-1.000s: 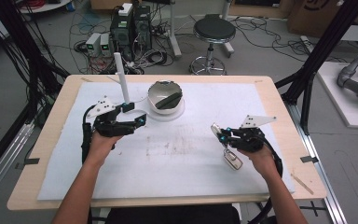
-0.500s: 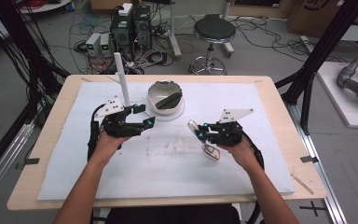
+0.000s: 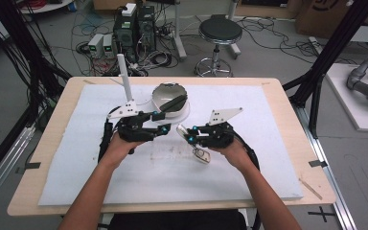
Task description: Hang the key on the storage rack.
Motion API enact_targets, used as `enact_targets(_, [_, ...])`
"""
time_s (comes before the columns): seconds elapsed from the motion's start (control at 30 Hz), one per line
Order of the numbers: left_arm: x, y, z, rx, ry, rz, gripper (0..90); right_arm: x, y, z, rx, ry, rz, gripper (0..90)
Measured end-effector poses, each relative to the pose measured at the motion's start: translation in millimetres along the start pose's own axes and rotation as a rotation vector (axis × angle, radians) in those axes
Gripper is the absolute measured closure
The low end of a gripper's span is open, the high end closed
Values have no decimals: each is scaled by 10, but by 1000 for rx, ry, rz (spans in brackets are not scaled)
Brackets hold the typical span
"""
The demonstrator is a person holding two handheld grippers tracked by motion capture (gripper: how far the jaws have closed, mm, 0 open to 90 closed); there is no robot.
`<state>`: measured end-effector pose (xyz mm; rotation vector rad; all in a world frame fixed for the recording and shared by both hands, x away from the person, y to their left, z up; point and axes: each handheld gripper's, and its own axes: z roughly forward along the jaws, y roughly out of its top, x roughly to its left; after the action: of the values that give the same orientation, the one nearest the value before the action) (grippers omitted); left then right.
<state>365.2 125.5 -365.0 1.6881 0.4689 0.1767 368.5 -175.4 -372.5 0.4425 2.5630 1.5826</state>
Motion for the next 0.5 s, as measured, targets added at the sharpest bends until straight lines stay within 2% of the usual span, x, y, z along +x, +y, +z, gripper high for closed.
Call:
enact_targets(0.33, [-36, -21, 104, 11, -91, -3, 453, 19, 45, 44, -19, 26, -32, 759])
enact_targets(0.5, [-56, -28, 129, 11, -160, -3, 489, 29, 51, 59, -26, 61, -32, 759])
